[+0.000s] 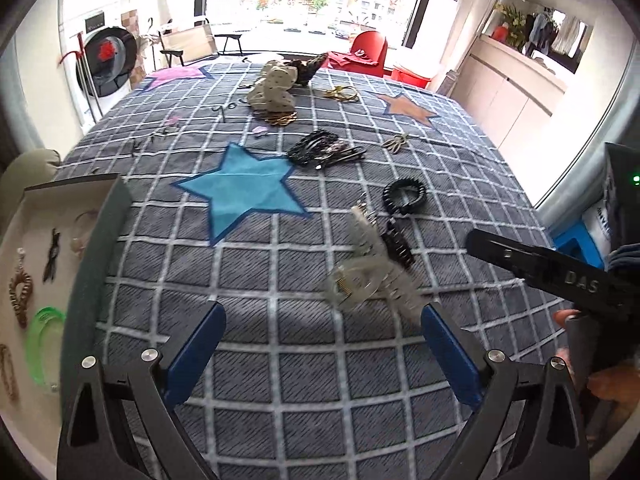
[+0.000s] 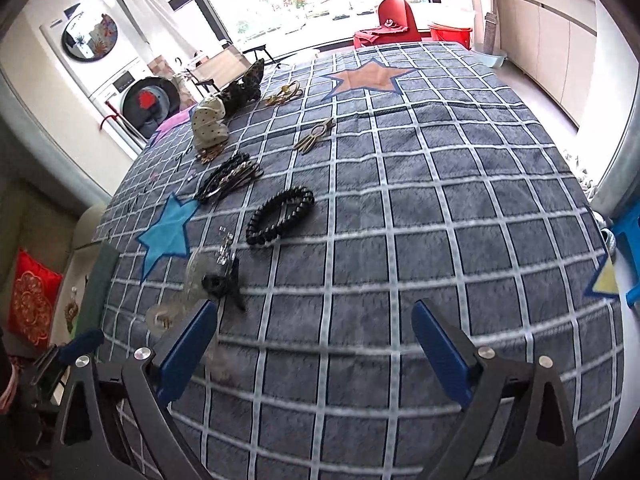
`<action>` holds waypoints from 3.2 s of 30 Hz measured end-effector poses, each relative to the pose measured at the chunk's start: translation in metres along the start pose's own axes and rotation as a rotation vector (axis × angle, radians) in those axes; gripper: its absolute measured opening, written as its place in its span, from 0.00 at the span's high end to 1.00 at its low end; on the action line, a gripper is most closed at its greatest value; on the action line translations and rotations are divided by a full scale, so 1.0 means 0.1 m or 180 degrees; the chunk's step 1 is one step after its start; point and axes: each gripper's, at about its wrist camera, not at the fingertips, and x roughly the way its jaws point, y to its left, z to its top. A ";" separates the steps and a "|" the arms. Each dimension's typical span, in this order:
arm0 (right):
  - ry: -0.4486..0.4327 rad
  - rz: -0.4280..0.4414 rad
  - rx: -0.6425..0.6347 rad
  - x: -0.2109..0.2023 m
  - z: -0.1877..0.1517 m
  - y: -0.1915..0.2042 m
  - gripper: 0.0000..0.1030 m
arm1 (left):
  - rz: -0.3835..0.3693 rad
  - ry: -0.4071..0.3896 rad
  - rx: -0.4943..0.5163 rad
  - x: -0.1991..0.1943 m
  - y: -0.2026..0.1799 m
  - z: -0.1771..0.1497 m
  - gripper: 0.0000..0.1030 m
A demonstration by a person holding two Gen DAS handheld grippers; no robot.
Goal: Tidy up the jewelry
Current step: 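Move both tools back from the tray over the bedspread, then grasp the clear plastic claw clip with the left tool while the right grasps the silver chain charm, then carry the claw clip and silver chain with both tools over the white tray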
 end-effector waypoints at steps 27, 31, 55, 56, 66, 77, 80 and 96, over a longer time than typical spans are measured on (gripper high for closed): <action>0.0087 -0.0007 0.0008 0.32 0.30 -0.14 0.11 | 0.0371 0.0188 0.0132 0.65 -0.36 0.13 0.20; 0.0092 -0.0006 -0.0080 0.37 0.33 -0.07 0.11 | 0.0464 0.0139 0.0182 0.63 -0.37 0.12 0.37; 0.0248 0.0242 -0.0431 0.47 0.32 0.39 0.42 | 0.0454 -0.0024 0.0102 0.38 -0.10 -0.04 0.56; 0.0248 0.0271 -0.0470 0.46 0.33 0.43 0.44 | 0.0457 -0.0024 0.0089 0.37 -0.08 -0.06 0.56; 0.0477 0.0291 -0.0935 0.68 0.25 0.86 0.53 | 0.0467 -0.0043 -0.0054 0.18 0.17 -0.17 0.56; 0.0387 -0.0208 -0.1261 0.78 0.23 1.04 0.88 | 0.0437 -0.0070 -0.0157 0.07 0.34 -0.22 0.56; 0.0356 -0.0222 -0.1262 0.76 0.21 1.03 0.88 | 0.0427 -0.0075 -0.0166 0.06 0.35 -0.23 0.56; 0.0093 0.0191 -0.0705 0.26 0.19 0.83 0.88 | 0.0399 -0.0143 -0.0142 -0.11 0.41 -0.30 0.56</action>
